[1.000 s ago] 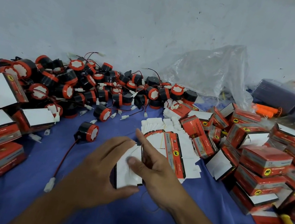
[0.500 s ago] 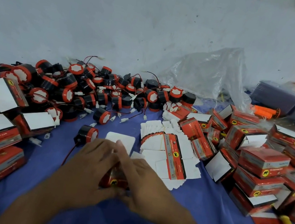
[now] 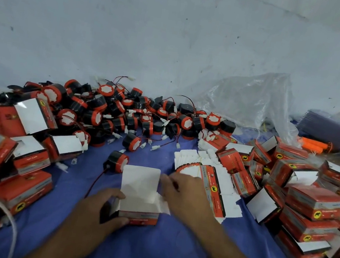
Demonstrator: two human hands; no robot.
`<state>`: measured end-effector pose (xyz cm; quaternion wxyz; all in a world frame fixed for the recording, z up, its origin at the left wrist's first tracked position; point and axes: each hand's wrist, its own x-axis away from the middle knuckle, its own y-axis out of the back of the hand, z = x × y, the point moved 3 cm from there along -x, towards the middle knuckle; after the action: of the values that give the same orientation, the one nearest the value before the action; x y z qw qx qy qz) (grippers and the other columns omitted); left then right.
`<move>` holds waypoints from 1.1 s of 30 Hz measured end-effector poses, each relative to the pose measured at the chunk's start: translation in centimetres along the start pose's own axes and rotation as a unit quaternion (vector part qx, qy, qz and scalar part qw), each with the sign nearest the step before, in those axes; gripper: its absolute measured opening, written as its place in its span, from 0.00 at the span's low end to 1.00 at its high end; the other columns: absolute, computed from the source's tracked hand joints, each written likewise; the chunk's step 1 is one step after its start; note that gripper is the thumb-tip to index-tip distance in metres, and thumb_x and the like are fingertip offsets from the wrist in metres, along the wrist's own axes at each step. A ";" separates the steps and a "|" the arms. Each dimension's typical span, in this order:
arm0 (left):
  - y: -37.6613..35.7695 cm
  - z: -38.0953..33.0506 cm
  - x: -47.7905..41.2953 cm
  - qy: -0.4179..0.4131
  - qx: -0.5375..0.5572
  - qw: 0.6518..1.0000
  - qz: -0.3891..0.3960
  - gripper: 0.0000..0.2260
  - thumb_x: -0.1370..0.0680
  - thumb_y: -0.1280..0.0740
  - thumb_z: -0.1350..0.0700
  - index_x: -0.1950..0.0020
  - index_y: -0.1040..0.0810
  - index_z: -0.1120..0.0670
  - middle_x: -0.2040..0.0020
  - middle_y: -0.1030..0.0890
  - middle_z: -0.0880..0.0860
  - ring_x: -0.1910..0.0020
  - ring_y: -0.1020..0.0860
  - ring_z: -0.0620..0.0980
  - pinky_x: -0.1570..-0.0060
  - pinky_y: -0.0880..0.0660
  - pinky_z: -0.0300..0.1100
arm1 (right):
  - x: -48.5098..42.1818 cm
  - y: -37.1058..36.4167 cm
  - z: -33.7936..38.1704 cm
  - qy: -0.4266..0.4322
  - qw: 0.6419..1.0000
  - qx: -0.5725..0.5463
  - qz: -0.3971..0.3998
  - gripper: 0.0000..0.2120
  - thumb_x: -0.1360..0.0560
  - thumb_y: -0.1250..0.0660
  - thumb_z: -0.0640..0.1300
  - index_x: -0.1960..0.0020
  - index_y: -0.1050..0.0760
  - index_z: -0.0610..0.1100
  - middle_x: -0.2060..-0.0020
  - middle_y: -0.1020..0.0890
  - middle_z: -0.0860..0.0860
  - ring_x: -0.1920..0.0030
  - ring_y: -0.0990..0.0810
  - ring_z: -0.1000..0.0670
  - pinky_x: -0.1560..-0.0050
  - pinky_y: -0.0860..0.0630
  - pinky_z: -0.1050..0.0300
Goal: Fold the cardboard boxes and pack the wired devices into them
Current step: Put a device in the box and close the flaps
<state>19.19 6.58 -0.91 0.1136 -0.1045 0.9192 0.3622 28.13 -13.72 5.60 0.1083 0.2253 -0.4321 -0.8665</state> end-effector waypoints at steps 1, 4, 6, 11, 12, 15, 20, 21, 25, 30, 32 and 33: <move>0.0 -0.2 0.1 -0.012 0.006 1.000 -0.004 0.20 0.31 0.21 0.53 0.46 0.25 0.39 0.60 0.22 0.42 0.58 0.23 0.36 0.60 0.30 0.26 | -1.6 0.6 -0.1 -0.022 0.999 -0.023 -0.017 0.19 0.17 0.40 0.51 0.60 0.22 0.40 0.64 0.17 0.46 0.63 0.19 0.46 0.57 0.24 0.51; -0.4 -0.4 0.3 -0.043 0.020 0.999 -0.013 0.19 0.31 0.21 0.51 0.46 0.25 0.41 0.49 0.24 0.35 0.49 0.27 0.29 0.53 0.33 0.22 | -7.2 1.5 1.4 -0.032 0.998 -0.031 -0.037 0.11 0.18 0.37 0.48 0.50 0.21 0.41 0.55 0.16 0.45 0.54 0.19 0.46 0.51 0.21 0.49; -0.4 -0.3 0.2 -0.063 0.010 0.998 -0.025 0.17 0.32 0.24 0.43 0.48 0.25 0.40 0.44 0.27 0.29 0.44 0.30 0.29 0.48 0.34 0.23 | -10.3 0.2 4.3 0.025 0.999 0.009 0.029 0.12 0.20 0.34 0.47 0.43 0.22 0.40 0.51 0.17 0.44 0.51 0.20 0.43 0.49 0.21 0.48; -0.5 -1.0 -0.1 -0.103 -0.035 0.994 -0.031 0.16 0.32 0.31 0.38 0.46 0.27 0.37 0.44 0.28 0.27 0.46 0.31 0.32 0.46 0.33 0.29 | -12.5 -8.6 9.4 0.151 0.913 0.215 0.311 0.23 0.21 0.30 0.46 0.29 0.29 0.40 0.38 0.22 0.43 0.39 0.23 0.41 0.40 0.24 0.49; -0.5 -1.0 -0.1 -0.094 -0.030 0.995 -0.018 0.15 0.32 0.29 0.39 0.48 0.27 0.35 0.46 0.27 0.28 0.47 0.31 0.28 0.46 0.33 0.26 | -12.5 -9.9 9.6 0.159 0.894 0.258 0.329 0.19 0.21 0.31 0.44 0.32 0.27 0.40 0.44 0.21 0.43 0.42 0.23 0.42 0.43 0.24 0.50; -0.7 -0.5 -0.1 -0.075 0.008 0.997 -0.005 0.22 0.30 0.22 0.50 0.44 0.29 0.34 0.46 0.26 0.32 0.46 0.29 0.24 0.47 0.35 0.19 | -12.8 -11.4 9.4 0.158 0.905 0.280 0.280 0.08 0.20 0.34 0.40 0.43 0.24 0.38 0.58 0.25 0.44 0.53 0.26 0.41 0.54 0.27 0.50; -0.6 -0.7 -0.3 -0.052 0.050 0.997 -0.003 0.19 0.33 0.27 0.47 0.43 0.23 0.35 0.45 0.20 0.37 0.45 0.23 0.34 0.46 0.27 0.30 | -12.6 -7.2 7.5 0.055 0.991 0.057 0.111 0.29 0.24 0.31 0.39 0.28 0.41 0.36 0.41 0.27 0.35 0.49 0.23 0.37 0.59 0.31 0.50; -0.5 -0.7 -0.2 -0.048 0.060 0.997 -0.008 0.19 0.36 0.28 0.46 0.46 0.23 0.34 0.48 0.20 0.38 0.50 0.21 0.37 0.51 0.26 0.30 | -12.5 -5.4 7.5 0.033 0.997 -0.020 0.070 0.28 0.24 0.29 0.40 0.31 0.40 0.36 0.44 0.26 0.37 0.53 0.24 0.40 0.62 0.32 0.53; -0.3 -0.6 0.0 -0.035 0.061 0.997 -0.010 0.23 0.37 0.23 0.49 0.44 0.24 0.37 0.45 0.21 0.43 0.48 0.22 0.35 0.50 0.26 0.30 | -9.8 2.4 6.9 0.029 0.982 -0.165 -0.086 0.14 0.25 0.29 0.45 0.44 0.25 0.38 0.60 0.20 0.44 0.63 0.26 0.49 0.67 0.31 0.57; 0.1 -1.1 -0.1 -0.027 0.043 0.999 -0.010 0.28 0.35 0.21 0.56 0.40 0.27 0.42 0.42 0.25 0.38 0.45 0.25 0.33 0.46 0.32 0.22 | -1.2 3.9 4.5 0.026 0.975 -0.220 -0.005 0.19 0.27 0.28 0.59 0.41 0.29 0.55 0.57 0.20 0.56 0.63 0.21 0.61 0.66 0.26 0.67; 0.0 -1.3 -0.1 -0.039 0.012 0.999 -0.027 0.28 0.34 0.21 0.62 0.39 0.26 0.46 0.42 0.24 0.40 0.45 0.25 0.36 0.47 0.35 0.18 | 1.0 2.2 3.8 0.069 0.987 -0.147 0.012 0.16 0.27 0.26 0.56 0.42 0.24 0.52 0.54 0.21 0.55 0.57 0.22 0.57 0.59 0.24 0.62; -0.2 -1.2 -0.2 -0.026 0.016 0.999 -0.033 0.28 0.34 0.21 0.65 0.39 0.26 0.49 0.42 0.24 0.42 0.45 0.26 0.38 0.49 0.37 0.17 | 1.6 1.3 3.5 0.086 0.990 -0.112 0.009 0.18 0.27 0.25 0.54 0.40 0.23 0.50 0.49 0.22 0.53 0.53 0.23 0.56 0.52 0.24 0.60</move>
<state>19.24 5.69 -0.14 0.1505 -0.1233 0.9178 0.3462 25.02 -12.67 8.05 0.1771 0.2817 -0.3232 -0.8859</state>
